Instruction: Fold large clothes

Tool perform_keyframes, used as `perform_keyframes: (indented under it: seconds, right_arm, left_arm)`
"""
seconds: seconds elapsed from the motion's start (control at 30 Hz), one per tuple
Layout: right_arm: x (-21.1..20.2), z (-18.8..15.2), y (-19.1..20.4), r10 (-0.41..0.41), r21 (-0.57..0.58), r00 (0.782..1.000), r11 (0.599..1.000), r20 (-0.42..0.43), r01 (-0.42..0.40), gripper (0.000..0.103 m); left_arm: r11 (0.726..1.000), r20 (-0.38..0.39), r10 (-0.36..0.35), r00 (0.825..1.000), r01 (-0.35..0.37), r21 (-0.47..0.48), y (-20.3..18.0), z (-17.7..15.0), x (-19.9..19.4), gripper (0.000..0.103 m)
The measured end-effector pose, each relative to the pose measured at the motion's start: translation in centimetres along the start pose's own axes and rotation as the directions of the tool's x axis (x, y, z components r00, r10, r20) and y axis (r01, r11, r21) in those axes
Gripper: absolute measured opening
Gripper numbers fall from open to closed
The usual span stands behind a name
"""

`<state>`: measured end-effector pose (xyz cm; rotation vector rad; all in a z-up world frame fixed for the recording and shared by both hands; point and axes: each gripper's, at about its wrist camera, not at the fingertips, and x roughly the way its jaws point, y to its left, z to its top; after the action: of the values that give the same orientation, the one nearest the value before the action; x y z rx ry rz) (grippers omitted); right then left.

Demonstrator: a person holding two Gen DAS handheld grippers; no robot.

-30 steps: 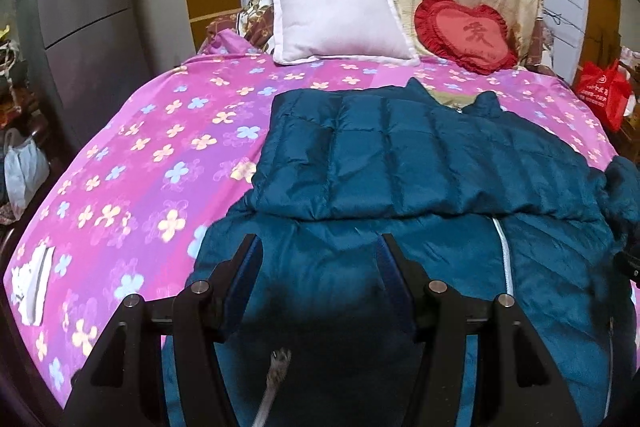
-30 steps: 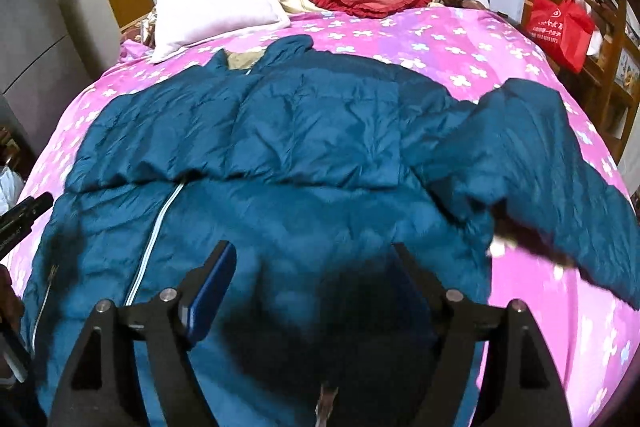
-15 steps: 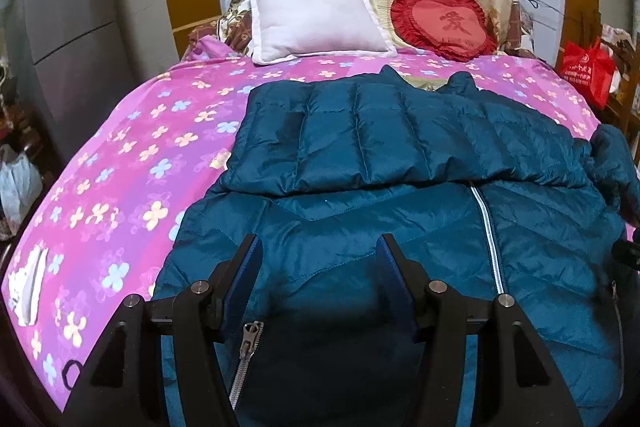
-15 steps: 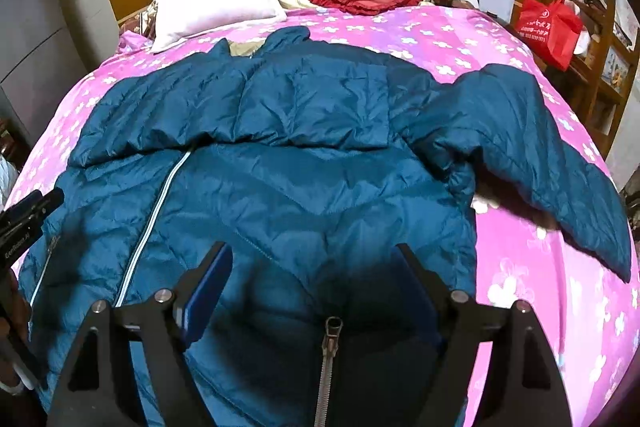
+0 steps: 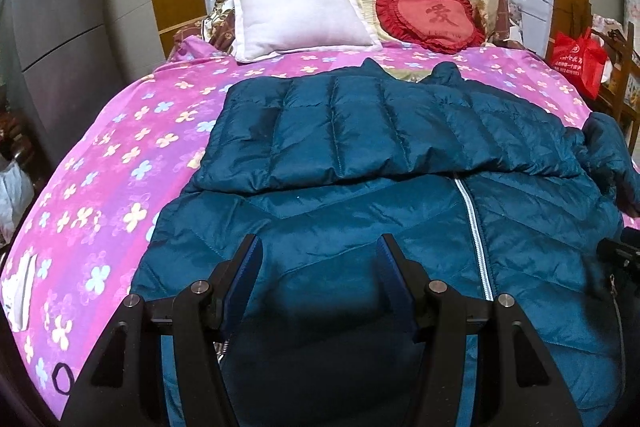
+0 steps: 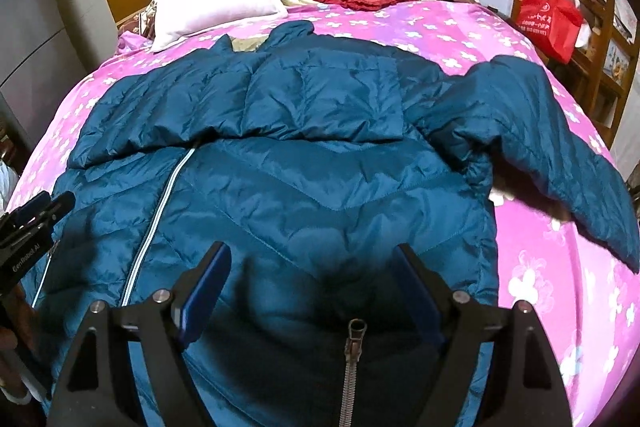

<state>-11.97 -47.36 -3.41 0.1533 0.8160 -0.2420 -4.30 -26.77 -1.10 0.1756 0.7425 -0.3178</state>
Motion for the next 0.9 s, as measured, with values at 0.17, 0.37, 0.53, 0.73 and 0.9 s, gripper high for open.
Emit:
perform_keyframes:
  seconds: [0.17,0.37,0.53,0.73,0.9]
  right_arm:
    - [0.2,-0.4,0.1,-0.008,-0.009,1.000,1.000,-0.001,0.008,0.086]
    - [0.2,-0.5,-0.1,-0.011,-0.014,1.000,1.000,0.003,0.011,0.086]
    - [0.5,-0.4,-0.1,-0.014,-0.019,1.000,1.000,0.002,0.014,0.086]
    - [0.9,-0.1,0.1,-0.021,-0.023,1.000,0.999,0.007,0.021,0.086]
    - [1.2,0.1,0.2,-0.023,-0.026,1.000,0.999,0.006,0.023,0.086]
  left_arm:
    - [0.999,0.005,-0.027,1.000,0.027,-0.023,0.0,0.1,0.0,0.040]
    - [1.000,-0.003,-0.018,1.000,0.018,-0.017,-0.5,0.0,0.4,0.040]
    - [1.000,-0.004,-0.024,1.000,0.024,-0.012,-0.7,0.0,0.7,0.040]
    - [0.999,-0.010,-0.042,0.999,0.042,-0.022,-0.8,0.2,1.0,0.040]
    - [0.996,-0.007,-0.079,0.997,0.078,-0.044,-0.7,0.4,0.9,0.040]
